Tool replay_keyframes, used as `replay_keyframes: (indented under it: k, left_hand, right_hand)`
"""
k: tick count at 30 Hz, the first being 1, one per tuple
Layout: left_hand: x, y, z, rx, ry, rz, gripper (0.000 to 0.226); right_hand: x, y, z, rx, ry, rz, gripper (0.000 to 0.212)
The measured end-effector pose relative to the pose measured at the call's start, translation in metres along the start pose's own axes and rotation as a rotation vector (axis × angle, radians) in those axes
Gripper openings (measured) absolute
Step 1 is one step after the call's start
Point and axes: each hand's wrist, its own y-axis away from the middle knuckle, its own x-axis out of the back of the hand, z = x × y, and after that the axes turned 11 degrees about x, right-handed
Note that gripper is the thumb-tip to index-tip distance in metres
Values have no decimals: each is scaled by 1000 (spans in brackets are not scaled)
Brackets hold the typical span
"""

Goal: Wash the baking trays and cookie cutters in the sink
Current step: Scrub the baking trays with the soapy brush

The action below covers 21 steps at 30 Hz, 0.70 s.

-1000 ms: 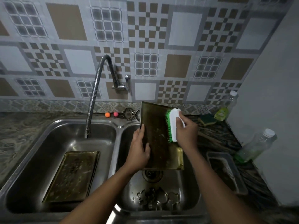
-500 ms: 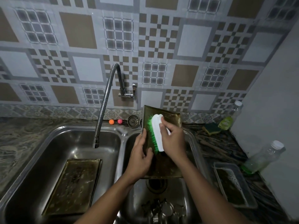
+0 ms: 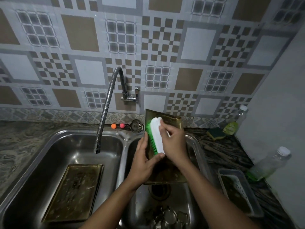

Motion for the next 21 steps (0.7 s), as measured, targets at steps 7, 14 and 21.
replay_keyframes:
  k: [7,14,21]
  left_hand:
    - [8,5,-7,11,65,-9,119]
    - [0,-2,7,-38,55,-53,120]
    - [20,-18,0,-27,83,181,109]
  right_hand:
    - [29,2,33,-146,9,90,32]
    - [5,-27,-2,-142,-147,95,30]
    - [-9,39,6,-108,-246,-82,28]
